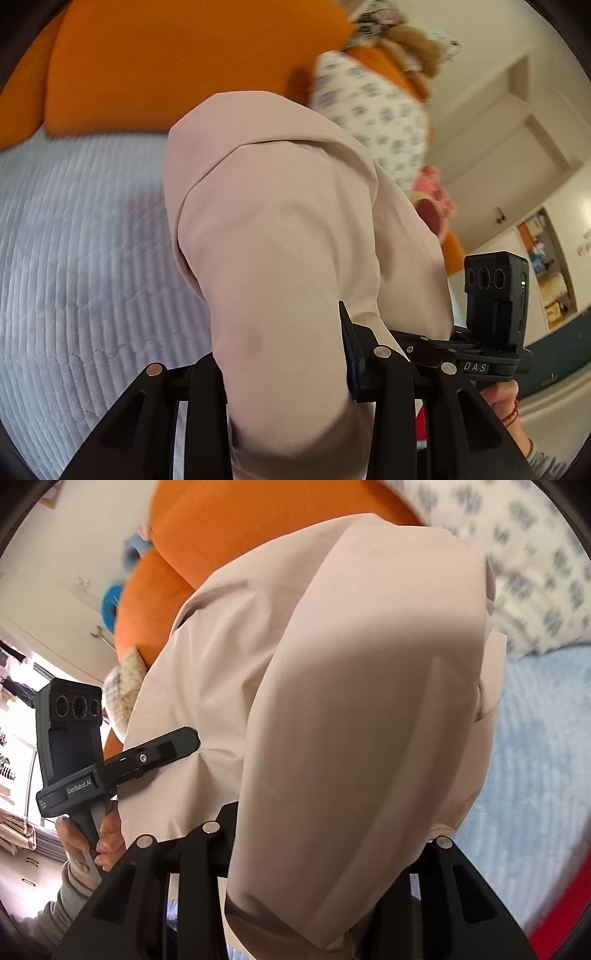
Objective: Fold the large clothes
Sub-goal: 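Carry the lifted jacket bundle with both tools toward the pillows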
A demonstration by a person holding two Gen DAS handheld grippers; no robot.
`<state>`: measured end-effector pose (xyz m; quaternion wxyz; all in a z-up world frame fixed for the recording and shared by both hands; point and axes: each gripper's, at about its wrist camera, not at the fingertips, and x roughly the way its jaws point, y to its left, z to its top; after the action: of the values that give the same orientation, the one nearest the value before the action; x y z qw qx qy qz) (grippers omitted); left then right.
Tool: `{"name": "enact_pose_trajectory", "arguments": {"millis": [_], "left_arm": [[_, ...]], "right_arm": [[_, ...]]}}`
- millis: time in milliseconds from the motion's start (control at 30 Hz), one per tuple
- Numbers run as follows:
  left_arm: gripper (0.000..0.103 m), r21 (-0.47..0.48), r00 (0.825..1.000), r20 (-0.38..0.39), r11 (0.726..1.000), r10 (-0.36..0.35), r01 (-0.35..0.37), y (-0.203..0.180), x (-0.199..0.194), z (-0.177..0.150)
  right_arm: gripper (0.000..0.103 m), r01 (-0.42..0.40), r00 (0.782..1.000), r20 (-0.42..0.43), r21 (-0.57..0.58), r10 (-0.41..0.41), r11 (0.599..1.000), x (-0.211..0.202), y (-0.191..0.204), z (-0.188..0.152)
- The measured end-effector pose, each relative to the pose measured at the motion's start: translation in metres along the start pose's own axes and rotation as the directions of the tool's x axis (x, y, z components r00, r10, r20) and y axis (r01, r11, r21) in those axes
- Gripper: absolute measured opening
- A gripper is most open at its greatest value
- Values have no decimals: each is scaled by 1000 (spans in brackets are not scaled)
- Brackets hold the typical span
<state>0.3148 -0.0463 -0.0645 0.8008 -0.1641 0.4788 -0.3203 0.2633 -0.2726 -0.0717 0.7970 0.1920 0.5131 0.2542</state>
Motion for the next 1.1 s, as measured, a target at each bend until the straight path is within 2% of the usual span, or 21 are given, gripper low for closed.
{"name": "enact_pose_trajectory", "arguments": {"millis": [133,233,433,600,733,833,1100], "left_arm": [[39,79,997,6,994,-71,70,-56,-11,2],[39,128,993,-20,984,-119,120,-95,-5,-2],[39,217,968,-134,947,-211,236,-196,49,-29],[39,262,941,-240,918,-237,298,-258,99,-61],[39,272,923,-297,904,-247,329,-294,132,-85],[40,289,917,-319,897,-238,333,-312,145,-94],[40,280,903,-354,895,-241,349,-317,162,-112]], "right_arm": [[38,29,996,87,-7,-28,1000,-69,6,-17],[38,70,987,140,22,-73,997,-125,-11,-39],[38,158,960,210,140,-185,977,-214,-57,-99],[38,195,938,228,271,-260,943,-277,-114,-166],[38,207,929,227,338,-293,918,-297,-140,-197],[38,209,925,225,370,-305,905,-306,-153,-215],[38,203,923,227,396,-310,895,-311,-159,-225]]}}
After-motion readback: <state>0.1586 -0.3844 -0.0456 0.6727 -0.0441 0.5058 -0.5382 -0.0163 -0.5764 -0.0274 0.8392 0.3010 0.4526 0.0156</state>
